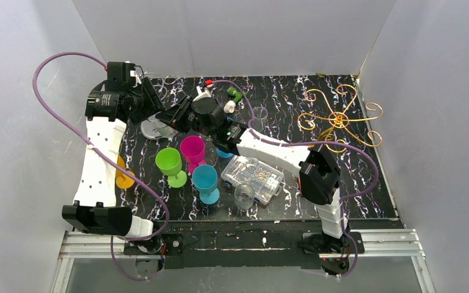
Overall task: Take the wine glass off the wine glass rack
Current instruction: Place the wine glass at the center of the board.
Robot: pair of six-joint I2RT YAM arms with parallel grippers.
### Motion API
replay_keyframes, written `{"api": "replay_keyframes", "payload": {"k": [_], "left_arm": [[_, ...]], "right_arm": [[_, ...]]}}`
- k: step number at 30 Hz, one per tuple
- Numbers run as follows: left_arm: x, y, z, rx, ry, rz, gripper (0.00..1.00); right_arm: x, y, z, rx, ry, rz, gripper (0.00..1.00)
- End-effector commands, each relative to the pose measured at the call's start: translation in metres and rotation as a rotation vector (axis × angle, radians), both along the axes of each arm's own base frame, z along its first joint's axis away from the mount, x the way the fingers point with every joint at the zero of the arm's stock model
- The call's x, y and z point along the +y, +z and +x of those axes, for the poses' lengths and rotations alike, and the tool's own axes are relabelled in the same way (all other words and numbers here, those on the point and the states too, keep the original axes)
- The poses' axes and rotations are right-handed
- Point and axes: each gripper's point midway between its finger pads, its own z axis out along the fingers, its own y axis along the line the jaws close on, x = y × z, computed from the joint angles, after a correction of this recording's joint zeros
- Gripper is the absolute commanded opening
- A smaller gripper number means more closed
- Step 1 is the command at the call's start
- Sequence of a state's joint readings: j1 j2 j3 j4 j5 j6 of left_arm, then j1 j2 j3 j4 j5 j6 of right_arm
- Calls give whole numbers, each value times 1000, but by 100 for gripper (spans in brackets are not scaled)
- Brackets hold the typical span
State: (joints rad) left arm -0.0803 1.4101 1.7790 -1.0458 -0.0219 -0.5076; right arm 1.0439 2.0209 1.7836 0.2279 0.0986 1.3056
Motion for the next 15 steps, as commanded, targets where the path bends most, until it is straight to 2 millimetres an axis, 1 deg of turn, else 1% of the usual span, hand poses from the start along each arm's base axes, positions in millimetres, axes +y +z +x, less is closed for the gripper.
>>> {"api": "replay_keyframes", "payload": {"k": [1,8,13,14,15], "left_arm": [[-1,12,-19,-21,-14,2,20],[-1,11,-19,-17,-14,1,20],[-2,14,-19,-26,-16,0,22],[-2,16,-18,-31,-17,-1,25],[-2,17,-18,-34,-19,-1,31]], "right_arm": [[-23,61,16,-74,-103,132,23],[-23,62,16,-70,-101,133,2],[-26,66,13,-67,-95,144,1],[-27,68,12,-69,-95,146,1],[-28,69,11,-72,-92,147,1]]}}
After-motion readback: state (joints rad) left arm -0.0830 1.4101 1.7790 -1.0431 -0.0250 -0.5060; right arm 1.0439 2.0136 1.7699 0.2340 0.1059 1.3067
